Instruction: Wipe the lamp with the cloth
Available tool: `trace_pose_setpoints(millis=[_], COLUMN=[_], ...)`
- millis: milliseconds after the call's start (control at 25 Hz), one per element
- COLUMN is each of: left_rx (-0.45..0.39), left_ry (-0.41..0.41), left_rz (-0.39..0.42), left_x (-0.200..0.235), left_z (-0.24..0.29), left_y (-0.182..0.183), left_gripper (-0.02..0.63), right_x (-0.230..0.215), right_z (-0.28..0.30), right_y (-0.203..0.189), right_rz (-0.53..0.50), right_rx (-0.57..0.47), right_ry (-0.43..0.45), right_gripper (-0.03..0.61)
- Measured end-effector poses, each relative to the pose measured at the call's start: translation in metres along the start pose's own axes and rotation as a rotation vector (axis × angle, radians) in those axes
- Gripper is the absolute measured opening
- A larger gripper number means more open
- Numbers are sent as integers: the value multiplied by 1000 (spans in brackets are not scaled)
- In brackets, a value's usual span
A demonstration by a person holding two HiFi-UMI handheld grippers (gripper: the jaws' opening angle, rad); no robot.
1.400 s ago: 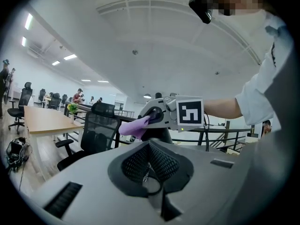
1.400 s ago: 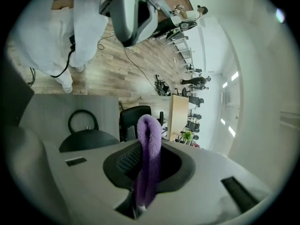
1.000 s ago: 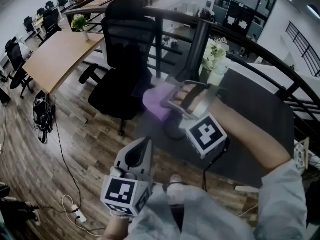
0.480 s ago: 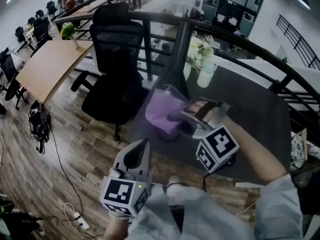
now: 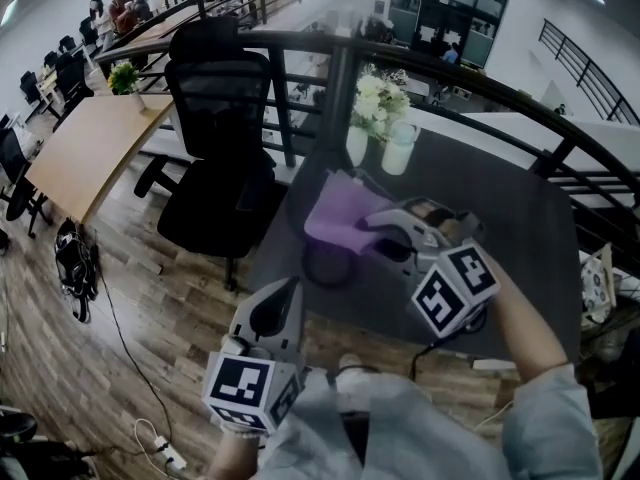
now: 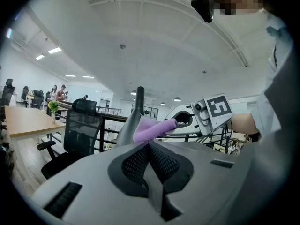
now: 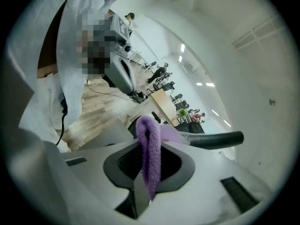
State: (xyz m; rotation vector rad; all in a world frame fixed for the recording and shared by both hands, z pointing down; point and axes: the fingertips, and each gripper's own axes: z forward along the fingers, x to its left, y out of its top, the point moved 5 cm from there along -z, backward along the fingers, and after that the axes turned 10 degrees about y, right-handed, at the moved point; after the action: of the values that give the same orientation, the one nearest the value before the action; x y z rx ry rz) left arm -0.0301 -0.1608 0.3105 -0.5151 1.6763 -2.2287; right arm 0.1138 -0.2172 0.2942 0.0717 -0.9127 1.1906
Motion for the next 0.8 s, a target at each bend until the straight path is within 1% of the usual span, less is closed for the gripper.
trace_pose_setpoints(millis=[120, 160, 240, 320, 400, 520, 600, 800], left_rx=[-22, -16, 11, 13, -7, -7, -11, 11], left_ry=[-20, -21, -17, -22, -34, -28, -23, 8], left_rz=[5, 8, 16, 17, 19, 26, 20, 13], left_x=[-2, -3, -5, -7, -10, -10, -9, -5], left_z=[5, 6, 5, 6, 7, 6, 6, 5], left_y=[0, 2, 4, 3, 2, 3, 4, 6], left_gripper=[0, 0, 0, 0, 0, 0, 0, 0], right_x=[-15, -21, -37, -55, -73, -103, -124, -172], right_z=[-15, -20, -32, -43, -53, -64, -71, -88], right_y=[-6, -8, -11, -15, -18, -21, -22, -25], right_rz=[84, 117, 183, 230, 247, 248, 255, 254], right_rx=[-40, -52, -84, -98, -90, -74, -70, -29], right_ry=[-70, -102, -178, -262, -346, -455, -518, -667], right_gripper=[52, 51, 51, 51, 51, 51, 51, 51])
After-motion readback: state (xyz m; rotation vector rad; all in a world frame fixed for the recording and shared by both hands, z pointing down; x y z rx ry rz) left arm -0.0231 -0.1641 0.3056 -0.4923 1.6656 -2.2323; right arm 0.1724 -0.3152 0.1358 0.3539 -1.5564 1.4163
